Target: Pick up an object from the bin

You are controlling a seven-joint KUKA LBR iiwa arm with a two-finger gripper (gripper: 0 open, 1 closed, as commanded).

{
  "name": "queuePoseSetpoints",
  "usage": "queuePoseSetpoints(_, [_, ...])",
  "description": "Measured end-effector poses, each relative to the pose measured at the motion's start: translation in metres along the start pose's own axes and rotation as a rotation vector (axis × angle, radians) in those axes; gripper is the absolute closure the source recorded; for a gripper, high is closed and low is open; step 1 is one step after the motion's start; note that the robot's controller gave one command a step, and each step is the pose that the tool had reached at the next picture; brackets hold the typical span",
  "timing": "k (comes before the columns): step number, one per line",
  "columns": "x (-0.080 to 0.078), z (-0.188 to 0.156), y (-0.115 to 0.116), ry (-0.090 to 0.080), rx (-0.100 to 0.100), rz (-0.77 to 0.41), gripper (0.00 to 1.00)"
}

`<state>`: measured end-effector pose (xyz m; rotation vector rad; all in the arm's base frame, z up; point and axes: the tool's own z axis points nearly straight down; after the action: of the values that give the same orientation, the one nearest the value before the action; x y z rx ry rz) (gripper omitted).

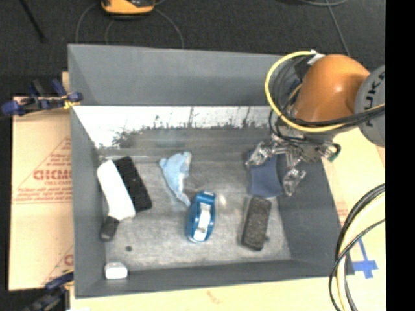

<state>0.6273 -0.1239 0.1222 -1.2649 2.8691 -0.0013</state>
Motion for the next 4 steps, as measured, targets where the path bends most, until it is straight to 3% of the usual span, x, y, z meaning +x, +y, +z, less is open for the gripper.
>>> queuePoseSetpoints(1, [-0.01, 0.017, 0.002, 0.003, 0.0, -0.021, 0.0])
queuePoseSetpoints(2, [-0.023, 0.045, -0.006, 0.003, 0.001, -0.57, 1.0])
queuePoseSetpoints(4, [-0.022, 0.041, -0.005, 0.003, -0.001, -0.568, 1.0])
